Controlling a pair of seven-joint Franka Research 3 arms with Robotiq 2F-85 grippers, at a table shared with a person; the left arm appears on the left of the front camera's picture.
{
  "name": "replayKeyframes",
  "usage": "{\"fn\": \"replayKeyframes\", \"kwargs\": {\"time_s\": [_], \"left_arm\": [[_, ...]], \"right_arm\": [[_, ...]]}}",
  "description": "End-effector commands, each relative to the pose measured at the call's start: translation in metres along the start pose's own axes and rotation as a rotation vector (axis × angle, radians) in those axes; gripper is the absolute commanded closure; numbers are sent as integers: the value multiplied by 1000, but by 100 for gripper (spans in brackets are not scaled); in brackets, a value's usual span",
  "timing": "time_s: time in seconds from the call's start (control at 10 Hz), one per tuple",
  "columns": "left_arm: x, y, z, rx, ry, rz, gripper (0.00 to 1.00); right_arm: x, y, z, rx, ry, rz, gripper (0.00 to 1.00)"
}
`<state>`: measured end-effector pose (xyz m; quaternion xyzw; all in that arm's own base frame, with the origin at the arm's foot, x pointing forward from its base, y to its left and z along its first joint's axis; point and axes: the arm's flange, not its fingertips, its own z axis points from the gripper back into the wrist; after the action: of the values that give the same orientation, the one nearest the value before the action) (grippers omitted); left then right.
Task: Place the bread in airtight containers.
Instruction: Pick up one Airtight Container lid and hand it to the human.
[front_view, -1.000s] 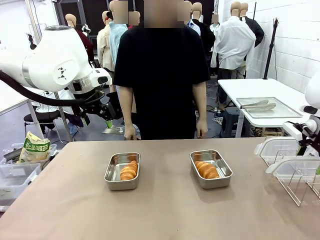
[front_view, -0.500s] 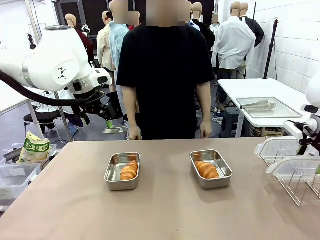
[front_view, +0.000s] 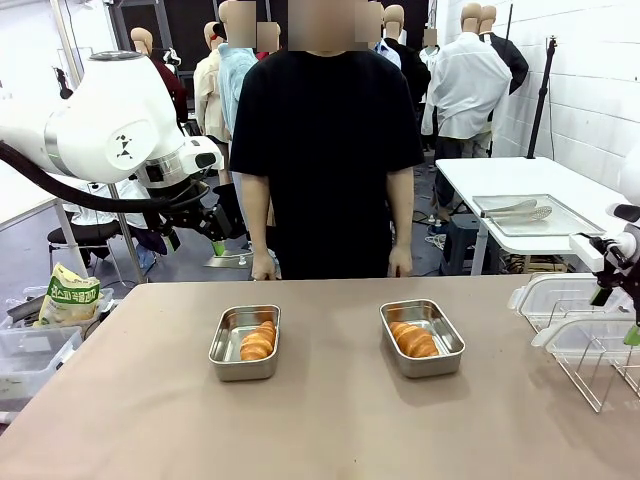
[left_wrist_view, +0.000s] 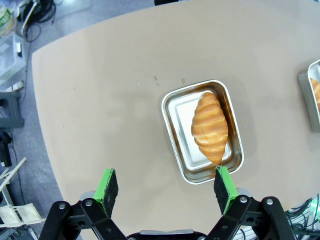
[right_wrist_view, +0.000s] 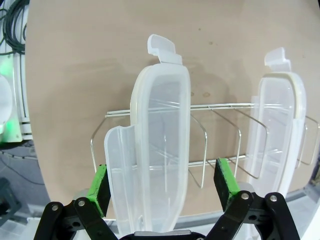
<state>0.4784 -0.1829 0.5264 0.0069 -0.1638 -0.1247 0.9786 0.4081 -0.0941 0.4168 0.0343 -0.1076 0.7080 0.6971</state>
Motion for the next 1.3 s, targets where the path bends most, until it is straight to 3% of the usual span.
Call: {"fn": "replayKeyframes", "kwargs": {"time_s": [0.0, 0.4, 0.5, 1.0, 1.2], "left_arm": [[0, 2, 2, 3, -1, 1, 0], [0, 2, 2, 3, -1, 1, 0], [0, 2, 2, 3, -1, 1, 0], [0, 2, 2, 3, -1, 1, 0], [0, 2, 2, 3, -1, 1, 0]], "right_arm": [[-1, 1, -10, -8, -24, 11, 0], [-3, 1, -23, 17, -7, 20, 0], [-4, 1, -23, 15, -14, 26, 6], [-5, 1, -20, 22, -22, 21, 98], [-5, 1, -19, 29, -19, 19, 100]]}}
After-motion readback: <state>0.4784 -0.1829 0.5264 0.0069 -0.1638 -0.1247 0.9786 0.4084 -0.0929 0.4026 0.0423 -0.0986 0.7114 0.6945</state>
